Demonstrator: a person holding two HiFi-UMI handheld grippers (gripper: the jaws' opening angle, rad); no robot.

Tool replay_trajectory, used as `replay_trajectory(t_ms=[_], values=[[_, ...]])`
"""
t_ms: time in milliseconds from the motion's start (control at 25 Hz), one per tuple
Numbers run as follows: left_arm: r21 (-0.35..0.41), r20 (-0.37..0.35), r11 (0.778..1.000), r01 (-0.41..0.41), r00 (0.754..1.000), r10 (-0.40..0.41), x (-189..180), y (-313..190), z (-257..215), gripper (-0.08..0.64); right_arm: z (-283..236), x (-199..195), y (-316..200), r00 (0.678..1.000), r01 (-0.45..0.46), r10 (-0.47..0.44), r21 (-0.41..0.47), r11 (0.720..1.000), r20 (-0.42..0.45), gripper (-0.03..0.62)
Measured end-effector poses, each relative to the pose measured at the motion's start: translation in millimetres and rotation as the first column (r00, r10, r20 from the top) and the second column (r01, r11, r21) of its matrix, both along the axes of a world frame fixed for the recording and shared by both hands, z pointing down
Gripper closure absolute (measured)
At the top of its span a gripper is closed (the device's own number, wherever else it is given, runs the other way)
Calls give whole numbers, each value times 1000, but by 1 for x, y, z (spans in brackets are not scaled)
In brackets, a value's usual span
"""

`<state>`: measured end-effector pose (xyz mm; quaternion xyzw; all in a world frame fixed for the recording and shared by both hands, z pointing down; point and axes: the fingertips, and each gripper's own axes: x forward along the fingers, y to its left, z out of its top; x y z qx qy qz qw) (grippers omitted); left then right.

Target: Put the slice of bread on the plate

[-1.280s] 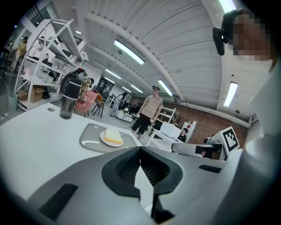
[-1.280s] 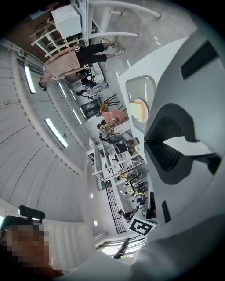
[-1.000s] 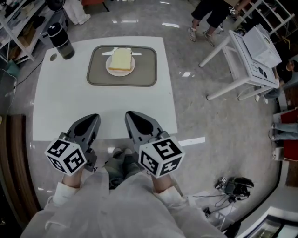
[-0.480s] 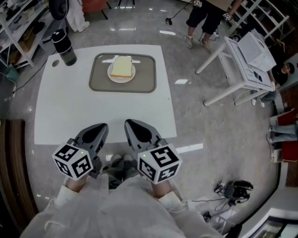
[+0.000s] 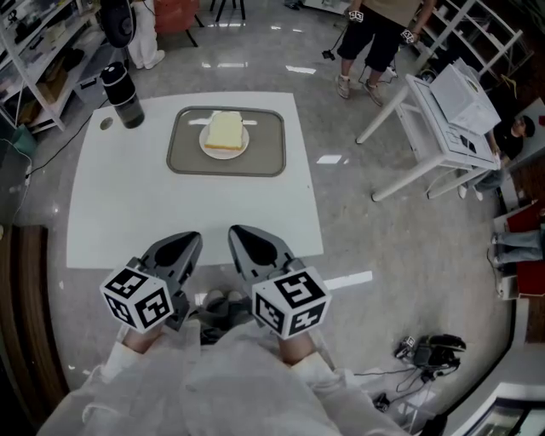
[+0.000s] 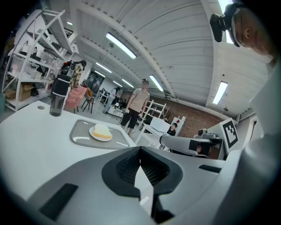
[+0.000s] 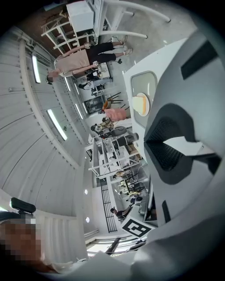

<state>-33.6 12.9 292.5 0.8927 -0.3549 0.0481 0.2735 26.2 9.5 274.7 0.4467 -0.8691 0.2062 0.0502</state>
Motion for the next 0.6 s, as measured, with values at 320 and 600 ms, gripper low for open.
replay_trajectory(t_ms=[320,600], values=[[2,-8,1000,-16,1000,16,2,4,-2,551,0,1,3,1000,-2,1,-1,1000,-13,578],[-8,-15,1000,-17,1000,17,3,3,-3,551,-1,1,2,1000,1,-1,-1,1000,-20,578]])
